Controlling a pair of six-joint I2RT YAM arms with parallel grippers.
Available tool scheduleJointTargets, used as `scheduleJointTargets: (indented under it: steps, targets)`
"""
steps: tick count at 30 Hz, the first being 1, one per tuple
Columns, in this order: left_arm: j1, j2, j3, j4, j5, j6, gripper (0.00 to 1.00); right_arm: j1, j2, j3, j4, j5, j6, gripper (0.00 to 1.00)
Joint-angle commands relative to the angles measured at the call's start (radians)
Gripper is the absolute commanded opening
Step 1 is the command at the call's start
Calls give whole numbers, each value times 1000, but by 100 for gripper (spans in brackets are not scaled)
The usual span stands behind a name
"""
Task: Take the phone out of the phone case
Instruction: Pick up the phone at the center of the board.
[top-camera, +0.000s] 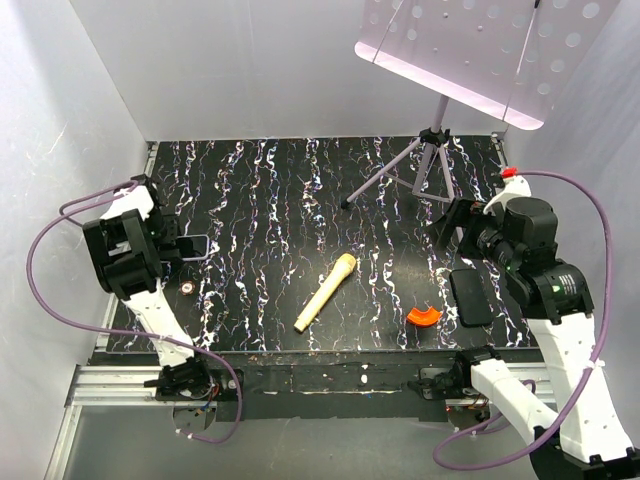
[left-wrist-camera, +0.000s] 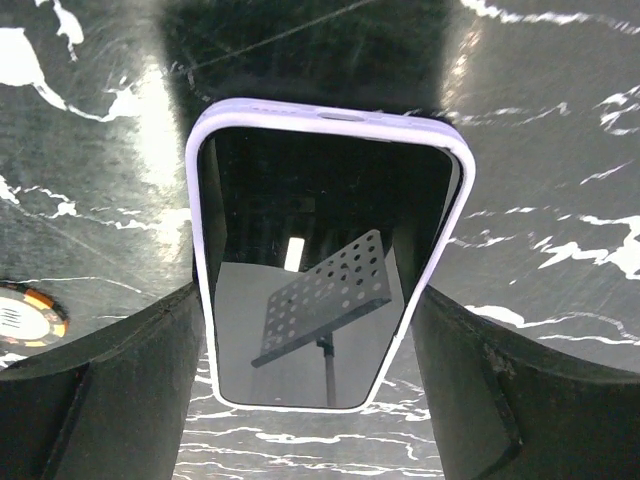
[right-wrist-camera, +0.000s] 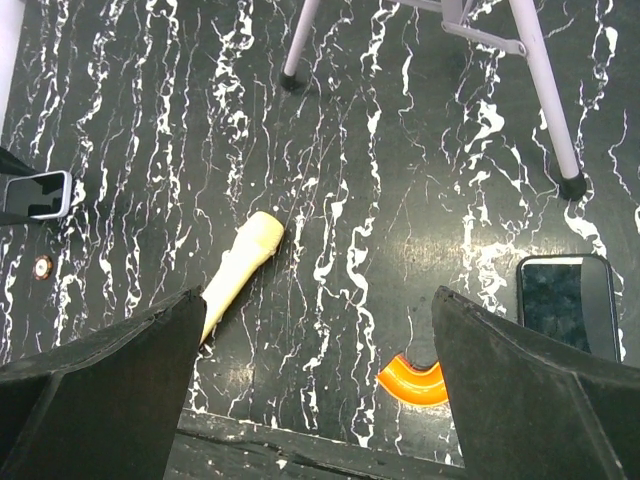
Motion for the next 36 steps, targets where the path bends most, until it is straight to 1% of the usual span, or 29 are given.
scheduleJointTargets:
  steps: [1,2,4,8,12,13,14,15,18,20,21,25,26,27,30,31,33,36]
  targets:
    - [-31,-37,-128,28,-31,35,36,2,42,-2,-30,20,55,100]
    - [-34,-57,-147,44,-30,47,36,2,57,4,-49,53,67,100]
    - [-50,-97,-170,56,-28,72,34,2,88,12,-73,64,84,100]
    - [-90,-166,-194,75,-13,136,27,2,114,-11,-83,80,125,100]
    - [-149,-255,-240,143,30,191,17,2,125,-42,-67,34,131,100]
    - [-165,-272,-253,171,38,213,15,2,126,-50,-66,-4,134,100]
    - [-183,-291,-257,191,48,233,10,2,132,-53,-67,-23,135,100]
    - [-200,-305,-256,211,55,256,0,2,137,-59,-67,-49,136,100]
    - [-261,-353,-245,277,71,338,0,5,139,-92,-26,-142,159,100]
    - [-294,-385,-250,338,139,421,0,17,134,-134,20,-193,176,100]
    - [-312,-399,-256,376,201,459,0,29,135,-146,40,-207,184,100]
    - [-483,-459,-248,498,323,628,0,118,160,-172,118,-224,214,100]
    - [-510,-477,-247,536,360,666,0,143,177,-174,138,-233,220,100]
    - [-569,-492,-245,570,399,722,0,166,192,-172,153,-242,227,100]
    - [-688,-557,-237,640,478,872,0,195,249,-169,196,-282,260,100]
    - [-720,-583,-244,657,481,936,0,195,266,-166,207,-302,268,100]
    - [-783,-636,-260,693,487,1041,0,194,287,-140,200,-324,273,100]
    - [-861,-719,-314,765,504,1194,0,192,303,-61,106,-264,230,100]
